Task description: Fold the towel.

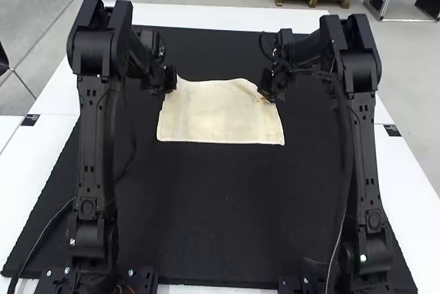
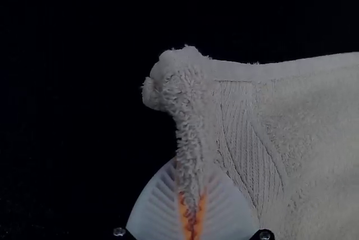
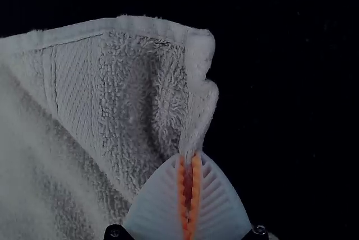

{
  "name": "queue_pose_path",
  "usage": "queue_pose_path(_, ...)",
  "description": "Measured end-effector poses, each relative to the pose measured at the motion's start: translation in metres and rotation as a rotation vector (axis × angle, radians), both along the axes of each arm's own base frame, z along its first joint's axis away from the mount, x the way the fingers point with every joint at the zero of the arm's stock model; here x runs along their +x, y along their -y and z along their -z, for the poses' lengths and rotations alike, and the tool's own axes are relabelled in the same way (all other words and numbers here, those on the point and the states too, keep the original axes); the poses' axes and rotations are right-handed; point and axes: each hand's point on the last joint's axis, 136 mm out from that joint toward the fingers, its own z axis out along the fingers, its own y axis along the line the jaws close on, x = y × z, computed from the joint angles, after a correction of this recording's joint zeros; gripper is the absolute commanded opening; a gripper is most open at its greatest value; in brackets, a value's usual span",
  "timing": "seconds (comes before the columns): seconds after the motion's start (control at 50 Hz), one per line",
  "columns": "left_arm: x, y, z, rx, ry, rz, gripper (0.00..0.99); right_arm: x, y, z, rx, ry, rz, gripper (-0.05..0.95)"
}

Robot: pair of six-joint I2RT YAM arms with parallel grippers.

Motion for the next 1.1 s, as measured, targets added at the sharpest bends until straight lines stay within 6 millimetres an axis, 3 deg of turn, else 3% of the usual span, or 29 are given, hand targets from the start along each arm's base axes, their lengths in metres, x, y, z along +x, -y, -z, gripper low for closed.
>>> queue_pose_path(0.18,-0.005,0.000,-0.018,0.001,0.037,0.000,0.034,-0.002,0.000,-0.001,0.003,0.001,-0.002,0.00)
queue_pose_path(0.5,-0.017,0.000,-0.010,0.003,0.019,-0.003,0.034,-0.006,0.004,-0.007,-0.001,0.042,0.003,0.00)
queue_pose_path(0.68,-0.018,-0.001,-0.012,0.005,0.019,-0.005,0.034,-0.001,0.008,-0.026,-0.011,0.098,0.011,0.00)
queue_pose_path(0.84,-0.019,-0.001,-0.028,0.008,0.048,-0.008,0.034,0.006,0.015,-0.044,-0.021,0.162,0.031,0.00)
queue_pose_path(1.1,-0.019,-0.001,-0.044,0.009,0.080,-0.009,0.034,0.002,0.022,-0.037,-0.038,0.159,0.045,0.00)
